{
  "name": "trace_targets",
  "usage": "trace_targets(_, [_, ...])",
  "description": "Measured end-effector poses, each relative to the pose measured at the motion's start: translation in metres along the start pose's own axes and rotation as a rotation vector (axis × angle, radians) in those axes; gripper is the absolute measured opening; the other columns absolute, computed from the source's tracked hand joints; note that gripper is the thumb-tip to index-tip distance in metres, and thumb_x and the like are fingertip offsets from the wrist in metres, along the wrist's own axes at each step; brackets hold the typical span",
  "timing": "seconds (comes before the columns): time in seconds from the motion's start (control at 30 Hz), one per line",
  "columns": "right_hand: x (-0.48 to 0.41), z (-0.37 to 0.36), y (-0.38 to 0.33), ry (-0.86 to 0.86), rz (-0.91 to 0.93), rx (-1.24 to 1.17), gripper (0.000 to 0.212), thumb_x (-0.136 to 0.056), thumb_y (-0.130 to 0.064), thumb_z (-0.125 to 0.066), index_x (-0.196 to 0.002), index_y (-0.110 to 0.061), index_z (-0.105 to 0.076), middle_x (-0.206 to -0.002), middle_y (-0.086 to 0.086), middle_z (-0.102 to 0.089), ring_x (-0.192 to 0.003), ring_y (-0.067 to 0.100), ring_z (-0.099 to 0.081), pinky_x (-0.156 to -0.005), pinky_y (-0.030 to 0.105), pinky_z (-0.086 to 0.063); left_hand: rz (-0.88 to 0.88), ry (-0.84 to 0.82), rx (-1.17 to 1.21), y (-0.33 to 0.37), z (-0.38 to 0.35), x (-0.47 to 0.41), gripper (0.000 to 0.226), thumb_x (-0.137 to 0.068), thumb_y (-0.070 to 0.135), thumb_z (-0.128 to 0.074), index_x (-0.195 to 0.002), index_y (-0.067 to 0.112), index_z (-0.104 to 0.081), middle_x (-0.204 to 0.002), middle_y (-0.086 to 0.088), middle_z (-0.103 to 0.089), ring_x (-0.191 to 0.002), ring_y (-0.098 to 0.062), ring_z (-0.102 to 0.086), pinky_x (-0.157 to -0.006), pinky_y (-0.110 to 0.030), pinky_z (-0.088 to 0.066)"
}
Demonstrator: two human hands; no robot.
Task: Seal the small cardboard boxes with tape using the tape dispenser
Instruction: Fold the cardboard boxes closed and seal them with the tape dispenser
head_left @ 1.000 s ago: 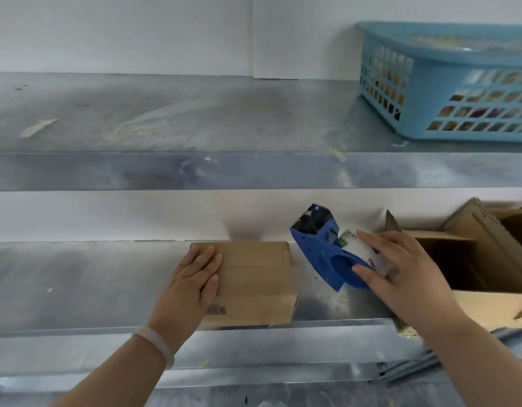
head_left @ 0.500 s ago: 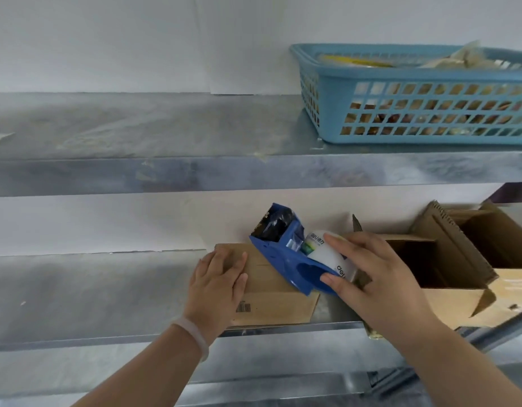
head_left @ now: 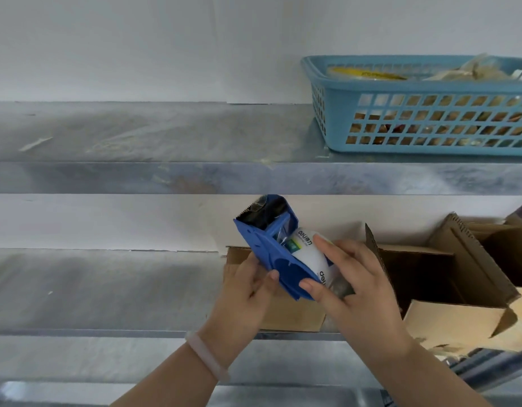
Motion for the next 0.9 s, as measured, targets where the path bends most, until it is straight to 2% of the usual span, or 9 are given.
trace_targets(0.1, [0.002, -0.004, 0.0, 0.001, -0.013, -0.02, 0.061, -0.078, -0.058, -0.06, -0.132, -0.031, -0.054, -0.114, -0.016, -0.046, -0.109, -0.004, -0.045, -0.078, 0.008, -0.046, 0.115, -0.015, 0.253, 0.007, -0.005, 0.003, 0.032, -0.095, 0.031, -0.054, -0.126, 0.029, -0.053, -0.109, 0.012, -0.069, -0.103, -0.006, -0.065, -0.089, -0.026, -0.053])
trace_targets(0.23, [0.006, -0.007, -0.002, 0.029, 0.005, 0.017, 0.064, -0.078, -0.068, -0.055, -0.13, -0.031, -0.052, -0.115, -0.014, -0.046, -0.109, -0.012, -0.042, -0.073, 0.006, -0.045, 0.287, 0.151, 0.658, 0.002, -0.009, 0.013, 0.064, -0.075, 0.047, -0.075, -0.123, 0.018, -0.044, -0.114, -0.013, -0.069, -0.103, -0.028, -0.068, -0.091, -0.05, -0.053])
trace_targets(0.3, [0.006, -0.007, -0.004, 0.058, 0.003, 0.033, 0.064, -0.075, -0.064, -0.06, -0.128, -0.028, -0.057, -0.114, -0.013, -0.048, -0.103, -0.011, -0.043, -0.072, 0.005, -0.044, 0.306, 0.137, 0.666, 0.002, -0.013, 0.017, 0.075, -0.063, 0.062, -0.078, -0.114, 0.012, -0.054, -0.113, -0.012, -0.069, -0.107, -0.029, -0.066, -0.096, -0.052, -0.049])
trace_targets(0.37, [0.009, -0.01, -0.009, 0.068, 0.044, 0.088, 0.061, -0.076, -0.057, -0.062, -0.127, -0.022, -0.061, -0.113, -0.011, -0.049, -0.099, -0.007, -0.044, -0.073, 0.005, -0.043, 0.28, 0.005, 0.621, 0.01, -0.024, 0.018, 0.066, -0.067, 0.066, -0.071, -0.11, 0.016, -0.068, -0.112, -0.009, -0.07, -0.111, -0.025, -0.064, -0.1, -0.048, -0.046])
trace_targets(0.43, [0.016, -0.016, -0.016, 0.061, 0.108, 0.113, 0.058, -0.079, -0.05, -0.063, -0.129, -0.021, -0.059, -0.117, -0.008, -0.051, -0.104, -0.003, -0.048, -0.077, 0.009, -0.047, 0.242, -0.079, 0.575, 0.017, -0.031, 0.019, 0.049, -0.076, 0.056, -0.07, -0.11, 0.02, -0.071, -0.112, -0.007, -0.071, -0.11, -0.024, -0.064, -0.098, -0.044, -0.047])
trace_targets(0.53, [0.027, -0.024, -0.02, -0.02, 0.14, 0.087, 0.058, -0.089, -0.048, -0.056, -0.14, -0.023, -0.049, -0.127, -0.005, -0.054, -0.115, 0.002, -0.051, -0.09, 0.012, -0.046, 0.234, -0.049, 0.574, 0.02, -0.024, 0.017, 0.027, -0.082, 0.034, -0.074, -0.104, 0.02, -0.074, -0.105, -0.007, -0.073, -0.104, -0.022, -0.068, -0.088, -0.032, -0.054])
trace_targets(0.67, [0.026, -0.018, -0.014, -0.116, 0.055, -0.14, 0.054, -0.1, -0.052, -0.035, -0.151, -0.037, -0.025, -0.132, -0.016, -0.054, -0.119, -0.003, -0.051, -0.094, 0.012, -0.043, 0.237, -0.036, 0.593, 0.016, -0.011, 0.015, 0.024, -0.08, 0.033, -0.073, -0.101, 0.022, -0.076, -0.107, -0.008, -0.073, -0.105, -0.025, -0.066, -0.095, -0.041, -0.049])
trace_targets(0.8, [0.015, 0.004, 0.016, 0.076, -0.226, -0.372, 0.044, -0.099, -0.052, -0.035, -0.137, -0.037, -0.05, -0.126, -0.019, -0.058, -0.118, 0.008, -0.057, -0.097, 0.035, -0.049, 0.306, -0.058, 0.789, 0.013, -0.009, 0.018, 0.015, -0.082, 0.024, -0.071, -0.094, 0.021, -0.079, -0.107, -0.009, -0.073, -0.101, -0.023, -0.068, -0.088, -0.037, -0.053])
trace_targets(0.9, [0.014, 0.0, 0.044, 0.006, -0.653, -0.56, 0.033, -0.101, -0.046, -0.035, -0.118, -0.041, -0.062, -0.118, -0.011, -0.066, -0.107, 0.003, -0.062, -0.091, 0.026, -0.048, 0.305, -0.118, 0.888, 0.015, -0.01, 0.022, 0.015, -0.079, 0.015, -0.066, -0.085, 0.016, -0.08, -0.1, -0.009, -0.074, -0.093, -0.019, -0.071, -0.077, -0.031, -0.058])
Point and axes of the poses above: each hand's wrist, its own x-axis away from the middle knuckle, its own z-axis out of the back of the hand, y = z × x, the point moved 7 cm from there along -x, towards the middle knuckle
